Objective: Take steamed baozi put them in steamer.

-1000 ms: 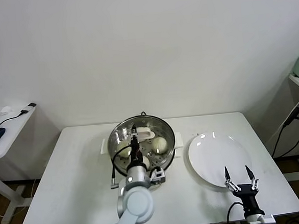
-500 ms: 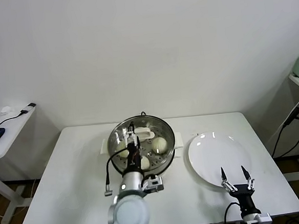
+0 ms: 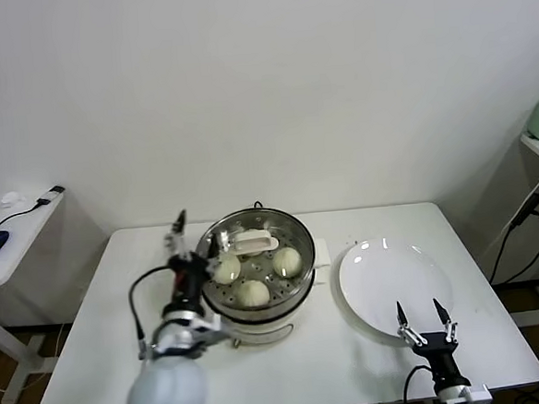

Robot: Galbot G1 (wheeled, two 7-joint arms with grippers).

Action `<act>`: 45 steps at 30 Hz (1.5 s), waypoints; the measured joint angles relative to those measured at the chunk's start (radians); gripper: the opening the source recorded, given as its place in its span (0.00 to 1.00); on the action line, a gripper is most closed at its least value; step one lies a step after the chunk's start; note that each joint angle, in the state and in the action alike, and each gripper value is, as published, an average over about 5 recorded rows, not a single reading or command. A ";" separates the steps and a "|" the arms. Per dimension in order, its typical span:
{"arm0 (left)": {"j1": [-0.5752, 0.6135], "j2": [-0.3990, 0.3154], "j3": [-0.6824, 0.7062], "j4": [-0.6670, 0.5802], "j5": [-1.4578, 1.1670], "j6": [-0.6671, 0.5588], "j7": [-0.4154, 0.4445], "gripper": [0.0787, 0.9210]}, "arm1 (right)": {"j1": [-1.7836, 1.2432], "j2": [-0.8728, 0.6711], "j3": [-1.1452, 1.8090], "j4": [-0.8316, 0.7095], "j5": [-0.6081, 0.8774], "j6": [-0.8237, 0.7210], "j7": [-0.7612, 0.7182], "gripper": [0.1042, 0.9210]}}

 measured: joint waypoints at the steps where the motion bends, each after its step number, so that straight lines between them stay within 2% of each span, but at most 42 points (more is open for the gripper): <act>1: 0.012 0.005 -0.044 -0.002 -0.067 -0.023 -0.011 0.88 | 0.000 0.000 0.000 0.001 0.001 0.000 0.000 0.88; 5: 0.064 0.032 -0.212 0.010 -0.336 -0.115 -0.029 0.88 | 0.001 -0.001 0.003 0.006 0.002 0.001 -0.001 0.88; 9: 0.119 0.050 -0.325 0.054 -0.601 -0.215 -0.019 0.88 | 0.002 -0.003 0.005 0.009 0.003 0.001 0.001 0.88; 14: 0.161 0.053 -0.395 0.143 -0.899 -0.344 0.004 0.88 | 0.003 -0.005 0.003 0.008 0.002 -0.001 0.003 0.88; 19: 0.181 0.052 -0.427 0.243 -1.092 -0.432 0.022 0.88 | 0.002 -0.005 0.001 0.006 0.003 -0.002 0.004 0.88; 28: 0.220 0.041 -0.452 0.357 -1.243 -0.531 0.042 0.88 | 0.002 -0.004 0.000 0.005 0.003 -0.002 0.004 0.88; 45: 0.256 0.031 -0.461 0.395 -1.309 -0.625 0.058 0.88 | -0.005 -0.007 0.000 0.008 0.005 -0.005 -0.002 0.88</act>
